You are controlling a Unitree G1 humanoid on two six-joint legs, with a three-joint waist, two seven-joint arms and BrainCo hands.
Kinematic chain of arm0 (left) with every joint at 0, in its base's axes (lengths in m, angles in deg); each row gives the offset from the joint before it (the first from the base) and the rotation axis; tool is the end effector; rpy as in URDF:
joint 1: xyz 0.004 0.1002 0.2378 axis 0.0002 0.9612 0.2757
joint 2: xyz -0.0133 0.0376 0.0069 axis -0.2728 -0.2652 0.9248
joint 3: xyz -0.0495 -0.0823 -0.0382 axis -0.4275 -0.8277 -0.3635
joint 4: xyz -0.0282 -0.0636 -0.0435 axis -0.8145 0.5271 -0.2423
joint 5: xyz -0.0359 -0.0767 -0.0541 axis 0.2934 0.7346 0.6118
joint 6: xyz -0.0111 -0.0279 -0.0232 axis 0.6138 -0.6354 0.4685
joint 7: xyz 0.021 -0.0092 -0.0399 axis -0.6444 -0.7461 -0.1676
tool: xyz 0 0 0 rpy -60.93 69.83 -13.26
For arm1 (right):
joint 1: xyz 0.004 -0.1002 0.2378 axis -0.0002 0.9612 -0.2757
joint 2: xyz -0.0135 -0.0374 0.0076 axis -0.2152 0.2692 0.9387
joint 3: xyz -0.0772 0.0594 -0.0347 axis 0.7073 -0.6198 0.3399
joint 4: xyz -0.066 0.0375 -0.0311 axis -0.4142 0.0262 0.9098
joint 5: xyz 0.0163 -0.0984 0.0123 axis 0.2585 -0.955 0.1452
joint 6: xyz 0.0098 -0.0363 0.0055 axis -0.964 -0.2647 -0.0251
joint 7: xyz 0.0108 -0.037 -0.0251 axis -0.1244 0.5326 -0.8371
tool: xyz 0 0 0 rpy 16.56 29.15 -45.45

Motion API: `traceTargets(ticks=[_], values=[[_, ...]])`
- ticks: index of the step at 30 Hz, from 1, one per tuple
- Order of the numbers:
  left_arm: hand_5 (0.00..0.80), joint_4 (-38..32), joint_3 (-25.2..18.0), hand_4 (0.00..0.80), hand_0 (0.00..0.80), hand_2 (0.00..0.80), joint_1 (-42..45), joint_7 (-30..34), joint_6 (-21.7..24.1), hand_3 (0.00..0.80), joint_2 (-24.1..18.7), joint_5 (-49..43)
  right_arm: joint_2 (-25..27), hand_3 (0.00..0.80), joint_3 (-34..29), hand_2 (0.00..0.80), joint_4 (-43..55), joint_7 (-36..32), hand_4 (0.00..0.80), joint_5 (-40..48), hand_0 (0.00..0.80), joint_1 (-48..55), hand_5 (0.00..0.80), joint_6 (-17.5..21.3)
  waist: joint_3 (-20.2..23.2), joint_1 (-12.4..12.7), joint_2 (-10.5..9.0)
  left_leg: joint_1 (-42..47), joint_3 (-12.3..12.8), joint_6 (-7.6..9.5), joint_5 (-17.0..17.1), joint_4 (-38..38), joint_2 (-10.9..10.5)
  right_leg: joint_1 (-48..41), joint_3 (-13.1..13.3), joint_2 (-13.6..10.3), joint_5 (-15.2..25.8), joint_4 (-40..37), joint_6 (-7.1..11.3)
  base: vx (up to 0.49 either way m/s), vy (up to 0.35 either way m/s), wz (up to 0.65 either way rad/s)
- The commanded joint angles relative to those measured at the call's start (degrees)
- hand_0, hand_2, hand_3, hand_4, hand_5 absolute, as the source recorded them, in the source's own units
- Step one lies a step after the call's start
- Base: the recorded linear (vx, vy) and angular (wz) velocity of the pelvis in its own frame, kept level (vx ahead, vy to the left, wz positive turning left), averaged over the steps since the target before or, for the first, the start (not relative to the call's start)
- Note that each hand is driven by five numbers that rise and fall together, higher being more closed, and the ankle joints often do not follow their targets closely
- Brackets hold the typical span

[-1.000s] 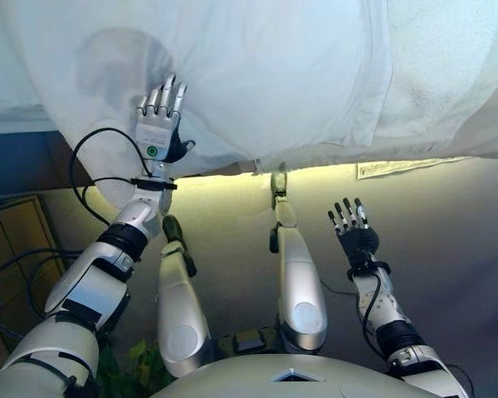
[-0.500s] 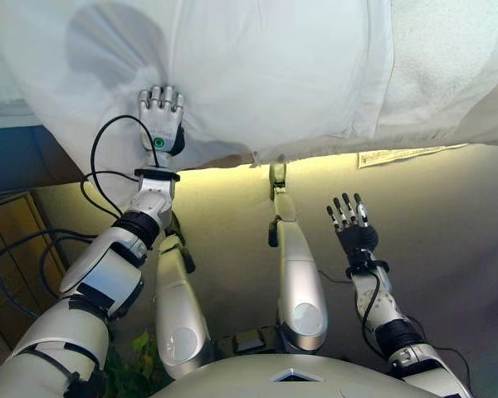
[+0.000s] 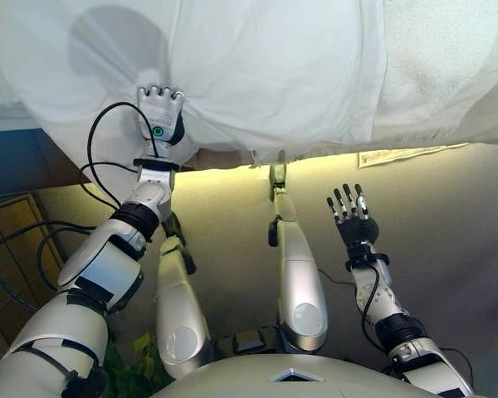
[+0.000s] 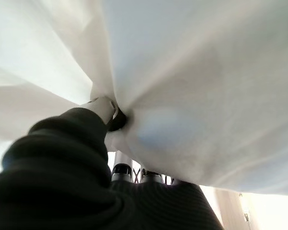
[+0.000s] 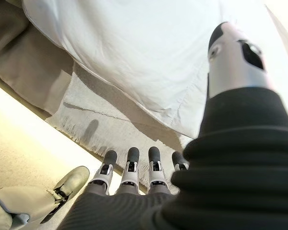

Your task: Make the bed neatly

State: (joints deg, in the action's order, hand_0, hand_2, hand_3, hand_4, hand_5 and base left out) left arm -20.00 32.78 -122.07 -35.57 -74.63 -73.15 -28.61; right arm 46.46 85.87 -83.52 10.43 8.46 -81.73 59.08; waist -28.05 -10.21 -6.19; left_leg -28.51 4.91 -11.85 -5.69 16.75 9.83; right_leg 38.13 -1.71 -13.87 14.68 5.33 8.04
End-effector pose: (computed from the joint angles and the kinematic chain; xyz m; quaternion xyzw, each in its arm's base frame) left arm 0.3313 0.1849 0.0819 0.7607 -0.1947 0.1888 0.5897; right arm 0.1962 -0.2063 -0.0195 0.4320 0.0360 -0.0315 0.9006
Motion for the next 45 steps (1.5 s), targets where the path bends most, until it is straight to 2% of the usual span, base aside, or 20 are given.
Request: traceTargets(ticks=[1, 2, 3, 4, 5, 6, 7, 11, 14, 20, 26, 36, 41, 45], values=[[0.8, 0.7, -5.4, 0.8, 0.8, 0.8, 3.8, -1.1, 3.0, 0.8, -3.0, 4.6, 3.4, 0.0, -3.2, 0.0, 3.0, -3.1, 0.0, 1.1, 0.0, 3.0, 0.0, 2.1, -1.7, 0.5, 1.38, -2.7, 1.3, 5.48, 11.4, -4.3, -1.1, -7.4, -4.8, -0.9, -6.3, 3.6, 3.26, 0.045, 0.027, -0.03], [0.8, 0.8, -6.2, 0.8, 0.8, 0.8, 4.6, -1.3, 4.1, 0.8, -3.1, 5.9, 3.2, 0.0, -3.5, 0.0, 2.7, -3.6, 0.0, 0.8, 0.0, 3.4, 0.0, 1.8, -1.7, 0.6, 1.45, -1.6, 1.4, 5.45, 11.3, -4.4, -1.0, -8.4, -4.9, -0.9, -6.5, 3.7, 3.28, 0.049, 0.033, -0.05], [0.706, 0.9, -7.0, 0.706, 0.706, 0.706, 5.6, -1.9, 5.4, 0.706, -3.3, 7.7, 3.2, 0.0, -3.9, 0.0, 2.3, -4.2, 0.0, 0.5, 0.0, 3.8, 0.0, 1.5, -1.7, 0.7, 1.57, -0.1, 1.5, 5.42, 11.2, -4.8, -0.9, -9.8, -5.1, -1.0, -6.7, 3.6, 3.26, 0.055, 0.039, -0.04], [0.449, 0.8, -8.1, 0.449, 0.449, 0.449, 6.8, -2.2, 6.5, 0.449, -3.4, 8.7, 3.0, 0.0, -4.1, 0.0, 1.7, -4.8, 0.0, 0.3, 0.0, 4.3, 0.0, 1.4, -1.4, 0.9, 1.75, 1.4, 1.8, 5.37, 11.1, -5.2, -0.6, -11.1, -5.3, -1.1, -7.0, 3.5, 3.24, 0.081, 0.039, -0.01], [0.37, 0.6, -8.9, 0.37, 0.37, 0.37, 8.1, -2.4, 7.6, 0.37, -3.5, 9.5, 3.1, 0.0, -4.4, 0.0, 1.0, -5.5, 0.0, 0.2, 0.0, 4.8, 0.0, 1.1, -0.6, 1.1, 1.98, 2.4, 1.9, 5.34, 11.0, -5.6, -0.5, -12.0, -5.5, -1.3, -7.2, 3.3, 3.23, 0.09, 0.033, 0.05], [0.467, 0.4, -9.6, 0.467, 0.467, 0.467, 9.0, -2.4, 8.1, 0.467, -3.7, 10.1, 3.1, 0.0, -4.6, 0.0, 0.5, -6.3, 0.0, 0.2, 0.0, 5.2, 0.0, 0.9, -0.1, 1.3, 2.15, 3.1, 1.9, 5.32, 11.0, -5.8, -0.5, -12.7, -5.6, -1.4, -7.4, 3.1, 3.23, 0.099, 0.031, 0.08], [0.8, 0.2, -10.3, 0.8, 0.8, 0.8, 10.3, -2.3, 9.1, 0.8, -4.1, 10.3, 3.2, 0.0, -4.9, 0.0, -0.1, -6.9, 0.0, 0.2, 0.0, 5.6, 0.0, 0.7, 0.8, 1.5, 2.41, 3.9, 2.0, 5.31, 10.9, -6.3, -0.5, -13.5, -5.7, -1.6, -7.5, 2.9, 3.29, 0.109, 0.032, 0.11], [0.8, -0.8, -12.5, 0.8, 0.8, 0.8, 14.8, -2.2, 11.7, 0.8, -5.5, 11.5, 3.2, 0.0, -5.9, 0.0, -1.2, -8.0, 0.0, -0.7, 0.0, 7.0, 0.0, -0.3, 4.1, 2.4, 3.25, 7.8, 2.3, 5.27, 10.7, -8.8, -0.4, -17.1, -6.5, -2.0, -8.1, 1.4, 3.41, 0.11, 0.033, 0.1], [0.8, -2.8, -14.2, 0.8, 0.8, 0.8, 17.6, 0.4, 13.3, 0.8, -7.0, 11.8, 3.0, 0.0, -6.8, 0.0, -3.1, -9.1, 0.0, -1.0, 0.0, 7.7, 0.0, -0.4, 6.5, 3.4, 3.89, 10.7, 2.5, 5.27, 10.7, -11.1, -0.5, -20.0, -6.9, -2.2, -8.5, 0.0, 3.67, 0.086, 0.017, 0.07], [0.8, -5.3, -16.1, 0.8, 0.8, 0.8, 21.2, 2.2, 14.7, 0.8, -9.0, 12.7, 2.4, 0.0, -7.7, 0.0, -6.3, -10.4, 0.0, -1.4, 0.0, 8.6, 0.0, -0.7, 9.9, 4.8, 4.83, 14.7, 2.3, 5.4, 10.2, -13.1, -1.0, -24.7, -7.9, -2.5, -9.0, -1.9, 3.93, 0.085, 0.004, 0.13], [0.8, -7.0, -17.2, 0.8, 0.8, 0.8, 25.4, 5.8, 15.1, 0.8, -9.8, 10.9, 1.1, 0.0, -6.5, 0.0, -5.7, -3.8, 0.0, -2.8, 0.0, 7.8, 0.0, -1.8, 14.2, 7.0, 5.6, 19.2, 1.8, 5.71, 9.9, -15.0, -1.2, -29.5, -9.0, -2.5, -9.4, -3.3, 4.06, 0.143, -0.019, 0.05], [0.8, -8.3, -16.1, 0.8, 0.8, 0.8, 27.0, 7.1, 13.6, 0.8, -8.4, 9.3, 1.1, 0.0, -6.9, 0.0, -3.9, -0.1, 0.0, -4.6, 0.0, 7.7, 0.0, -3.9, 15.1, 7.3, 7.07, 20.3, 1.0, 5.63, 9.7, -15.9, -1.2, -30.8, -9.4, -2.6, -9.6, -3.8, 4.65, 0.026, 0.004, 0.02], [0.8, -7.8, -16.5, 0.8, 0.8, 0.8, 28.0, 8.1, 12.6, 0.8, -9.1, 7.6, 1.1, 0.0, -7.6, 0.0, -3.7, -0.2, 0.0, -5.3, 0.0, 8.6, 0.0, -4.2, 15.8, 7.0, 7.07, 21.1, 1.4, 5.46, 9.8, -16.4, -1.0, -31.5, -9.9, -2.6, -9.3, -4.3, 4.88, 0.031, 0.02, 0.0], [0.8, -6.0, -18.5, 0.8, 0.8, 0.8, 29.9, 8.8, 12.6, 0.8, -11.4, 7.7, 1.7, 0.0, -9.1, 0.0, -3.8, -1.1, 0.0, -6.8, 0.0, 9.8, 0.0, -5.3, 17.6, 6.6, 7.35, 22.3, 2.1, 5.25, 9.7, -16.6, -0.9, -32.4, -9.9, -2.9, -9.3, -4.6, 4.99, 0.085, 0.064, -0.01]])
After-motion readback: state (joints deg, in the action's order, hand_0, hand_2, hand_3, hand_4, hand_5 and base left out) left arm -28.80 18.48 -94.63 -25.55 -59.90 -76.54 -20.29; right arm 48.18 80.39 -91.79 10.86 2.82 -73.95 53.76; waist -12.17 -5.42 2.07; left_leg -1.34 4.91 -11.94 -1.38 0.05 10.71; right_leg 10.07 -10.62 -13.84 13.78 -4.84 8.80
